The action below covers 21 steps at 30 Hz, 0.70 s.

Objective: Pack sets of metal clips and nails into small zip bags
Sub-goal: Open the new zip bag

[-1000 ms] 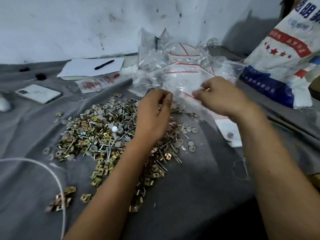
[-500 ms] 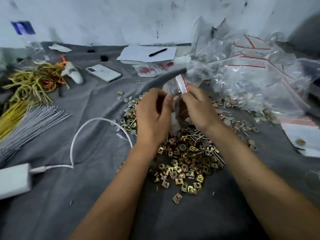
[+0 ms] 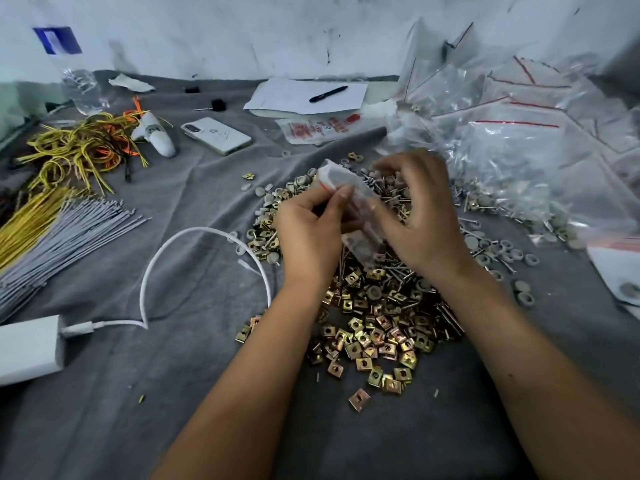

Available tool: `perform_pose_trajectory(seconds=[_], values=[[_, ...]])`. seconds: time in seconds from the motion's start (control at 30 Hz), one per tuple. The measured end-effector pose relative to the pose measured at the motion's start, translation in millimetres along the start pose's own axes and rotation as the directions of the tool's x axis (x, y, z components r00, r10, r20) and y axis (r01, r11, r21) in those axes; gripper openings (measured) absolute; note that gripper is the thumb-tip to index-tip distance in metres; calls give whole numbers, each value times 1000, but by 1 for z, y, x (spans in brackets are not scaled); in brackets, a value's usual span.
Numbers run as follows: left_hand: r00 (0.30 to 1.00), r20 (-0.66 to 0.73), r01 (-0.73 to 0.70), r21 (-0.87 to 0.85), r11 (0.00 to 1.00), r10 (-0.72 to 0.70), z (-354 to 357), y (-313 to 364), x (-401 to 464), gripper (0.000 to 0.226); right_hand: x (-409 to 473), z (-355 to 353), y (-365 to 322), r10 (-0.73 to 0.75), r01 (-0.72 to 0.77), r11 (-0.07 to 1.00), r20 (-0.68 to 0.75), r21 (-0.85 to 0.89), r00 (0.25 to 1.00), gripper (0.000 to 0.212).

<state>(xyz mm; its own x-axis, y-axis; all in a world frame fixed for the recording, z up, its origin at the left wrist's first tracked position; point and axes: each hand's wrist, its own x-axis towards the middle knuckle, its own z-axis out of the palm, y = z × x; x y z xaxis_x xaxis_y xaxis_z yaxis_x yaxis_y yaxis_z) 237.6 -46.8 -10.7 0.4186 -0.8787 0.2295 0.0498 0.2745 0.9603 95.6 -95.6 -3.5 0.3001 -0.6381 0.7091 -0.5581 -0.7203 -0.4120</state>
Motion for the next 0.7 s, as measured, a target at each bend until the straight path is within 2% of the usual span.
perform_pose_trajectory(seconds=[0.07,0.17,0.27,0.4,0.53,0.7], values=[[998,-63,1,2,1000,-1,-3,-3,3,12,0,-2,0,-63,63,998,-20,-9,998,20],[995,-96,-20,49,999,25,-3,-5,4,14,-1,-2,-3,-95,93,995,89,25,991,27],[996,-84,-32,136,990,44,1,-7,2,24,-3,0,-5,-69,69,998,190,8,979,33],[994,-104,-3,109,994,15,2,-8,4,27,-3,-2,-8,0,23,995,234,-94,972,32],[995,-61,-68,177,982,80,4,-12,2,20,-4,-4,-13,13,19,989,217,-146,976,18],[982,79,-186,261,947,171,6,-12,-1,10,2,-14,-7,25,39,968,252,-247,967,21]])
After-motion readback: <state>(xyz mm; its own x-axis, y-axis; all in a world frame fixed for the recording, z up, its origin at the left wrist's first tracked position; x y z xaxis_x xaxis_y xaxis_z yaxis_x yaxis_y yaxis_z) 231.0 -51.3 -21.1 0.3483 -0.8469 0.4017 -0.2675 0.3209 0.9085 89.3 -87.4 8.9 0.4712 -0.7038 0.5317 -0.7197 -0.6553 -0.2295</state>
